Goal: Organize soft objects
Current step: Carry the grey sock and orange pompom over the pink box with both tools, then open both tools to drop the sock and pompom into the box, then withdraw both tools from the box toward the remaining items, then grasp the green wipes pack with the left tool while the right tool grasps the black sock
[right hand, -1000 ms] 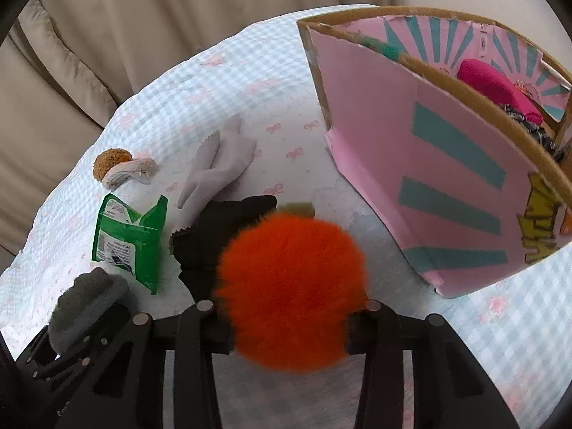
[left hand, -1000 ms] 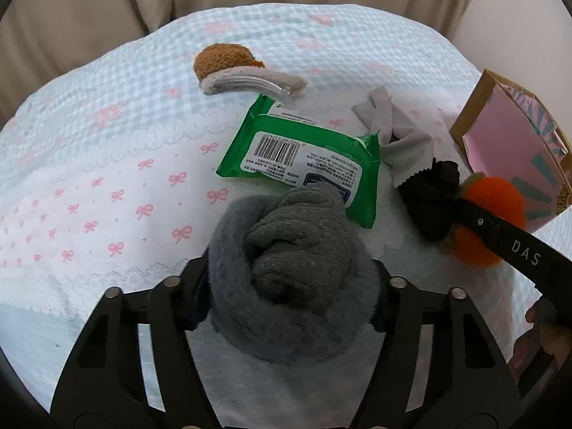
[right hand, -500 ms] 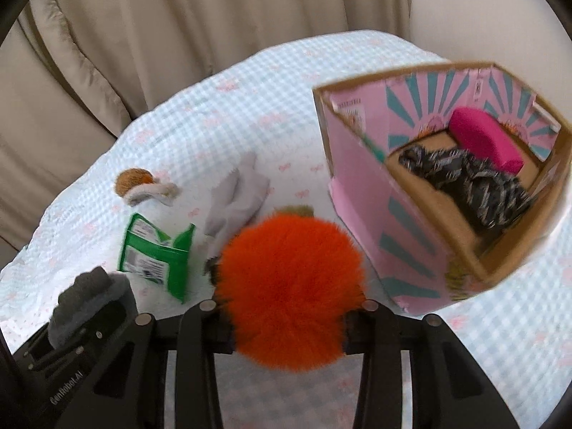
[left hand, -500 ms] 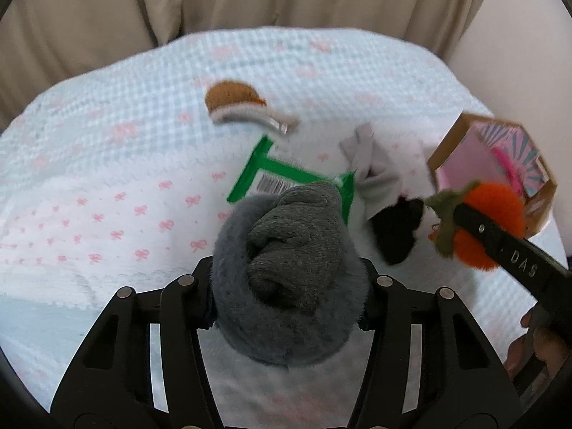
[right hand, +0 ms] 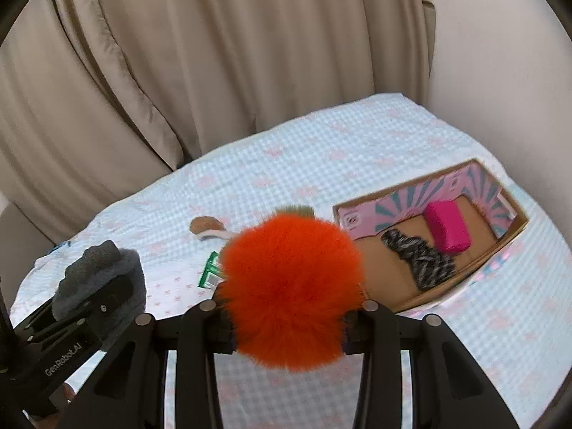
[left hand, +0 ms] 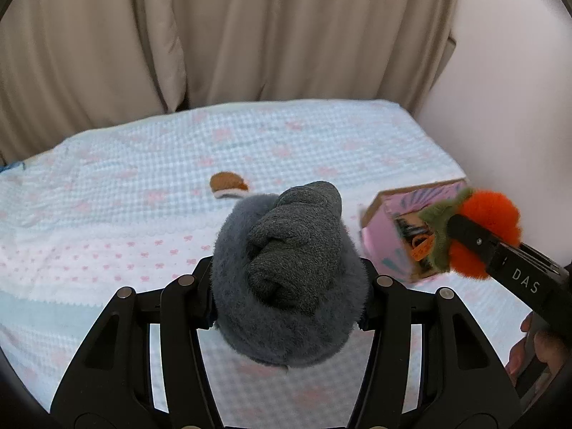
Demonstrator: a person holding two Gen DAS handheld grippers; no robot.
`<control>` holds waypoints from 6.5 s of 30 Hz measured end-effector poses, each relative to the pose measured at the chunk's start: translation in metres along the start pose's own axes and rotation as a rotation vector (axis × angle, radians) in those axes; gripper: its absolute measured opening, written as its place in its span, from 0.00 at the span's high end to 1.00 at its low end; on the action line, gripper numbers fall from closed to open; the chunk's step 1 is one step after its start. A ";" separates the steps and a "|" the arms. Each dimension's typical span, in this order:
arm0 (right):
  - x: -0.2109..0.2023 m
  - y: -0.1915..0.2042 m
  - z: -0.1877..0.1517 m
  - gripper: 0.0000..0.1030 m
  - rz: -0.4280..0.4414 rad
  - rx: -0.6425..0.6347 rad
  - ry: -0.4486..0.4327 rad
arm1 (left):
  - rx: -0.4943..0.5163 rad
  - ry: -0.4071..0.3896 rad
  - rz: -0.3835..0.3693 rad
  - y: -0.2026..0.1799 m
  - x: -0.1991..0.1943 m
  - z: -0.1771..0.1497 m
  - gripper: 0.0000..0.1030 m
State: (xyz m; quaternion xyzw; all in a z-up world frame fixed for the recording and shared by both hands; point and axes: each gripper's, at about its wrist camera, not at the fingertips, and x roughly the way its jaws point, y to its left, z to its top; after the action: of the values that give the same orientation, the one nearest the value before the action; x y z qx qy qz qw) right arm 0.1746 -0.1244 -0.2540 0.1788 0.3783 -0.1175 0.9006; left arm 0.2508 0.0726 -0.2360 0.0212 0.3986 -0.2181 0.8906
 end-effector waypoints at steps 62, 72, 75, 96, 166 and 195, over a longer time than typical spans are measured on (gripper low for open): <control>0.138 -0.310 0.074 0.56 0.046 -0.406 0.390 | -0.107 0.533 0.069 -0.305 0.306 0.032 0.20; 0.135 -0.302 0.057 0.00 0.113 -0.461 0.409 | -0.070 0.517 0.057 -0.314 0.293 0.037 0.00; 0.130 -0.303 0.058 0.00 0.126 -0.445 0.400 | -0.074 0.506 0.052 -0.316 0.284 0.040 0.00; 0.000 -0.297 0.100 0.00 0.111 -0.383 0.233 | -0.048 0.308 0.056 -0.347 0.118 0.081 0.00; 0.134 0.045 -0.038 0.09 0.064 -0.529 0.135 | -0.405 0.372 -0.011 0.077 0.168 0.004 0.02; 0.259 0.012 -0.100 0.67 0.009 -0.526 0.230 | -0.318 0.432 0.093 0.063 0.306 -0.036 0.62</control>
State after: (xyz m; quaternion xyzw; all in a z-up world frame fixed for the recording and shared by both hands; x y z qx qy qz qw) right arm 0.2927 -0.0925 -0.5035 -0.0472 0.4945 0.0096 0.8678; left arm 0.4302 0.0234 -0.4891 -0.0547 0.6070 -0.1022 0.7862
